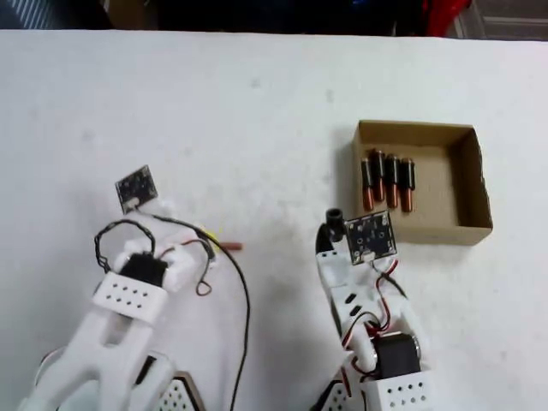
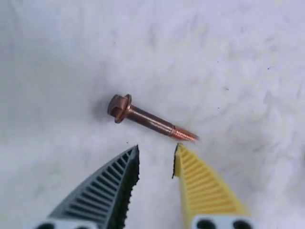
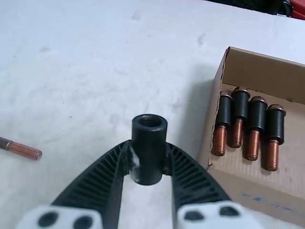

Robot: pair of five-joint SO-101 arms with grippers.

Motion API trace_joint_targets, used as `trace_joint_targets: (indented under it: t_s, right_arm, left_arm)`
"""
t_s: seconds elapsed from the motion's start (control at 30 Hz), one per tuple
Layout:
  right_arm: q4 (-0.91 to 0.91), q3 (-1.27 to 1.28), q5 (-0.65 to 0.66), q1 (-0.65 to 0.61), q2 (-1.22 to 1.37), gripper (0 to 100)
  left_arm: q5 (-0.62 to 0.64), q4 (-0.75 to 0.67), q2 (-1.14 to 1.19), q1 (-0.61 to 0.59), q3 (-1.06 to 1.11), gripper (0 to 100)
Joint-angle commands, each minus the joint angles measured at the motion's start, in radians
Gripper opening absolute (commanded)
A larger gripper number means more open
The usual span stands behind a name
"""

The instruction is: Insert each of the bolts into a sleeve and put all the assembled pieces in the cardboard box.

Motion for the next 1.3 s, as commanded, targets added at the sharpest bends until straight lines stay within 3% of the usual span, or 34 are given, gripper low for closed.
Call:
trace_joint_targets:
  t_s: [0.0, 0.43, 0.93, 1.03, 1.27]
  right_arm:
    - [-0.027, -0.009, -0.002, 0.007, -0.01, 1.7]
    - [-0.025, -0.009, -0.002, 0.007, -0.01, 1.7]
    - [-0.025, -0.009, -0.002, 0.007, -0.01, 1.7]
    - [-0.025, -0.009, -0.002, 0.007, -0.01, 1.7]
    - [-0.025, -0.009, -0.002, 0.008, -0.01, 1.7]
  left_arm:
    - [0.009, -0.074, -0.018, -0.004, 0.018, 15]
    - [0.011, -0.336, -0.018, -0.07, 0.161, 15]
    - [0.011, -0.341, -0.018, -0.067, 0.169, 15]
    - [0.011, -0.288, -0.024, -0.068, 0.135, 15]
    - [0.011, 0.025, -0.024, -0.067, -0.041, 15]
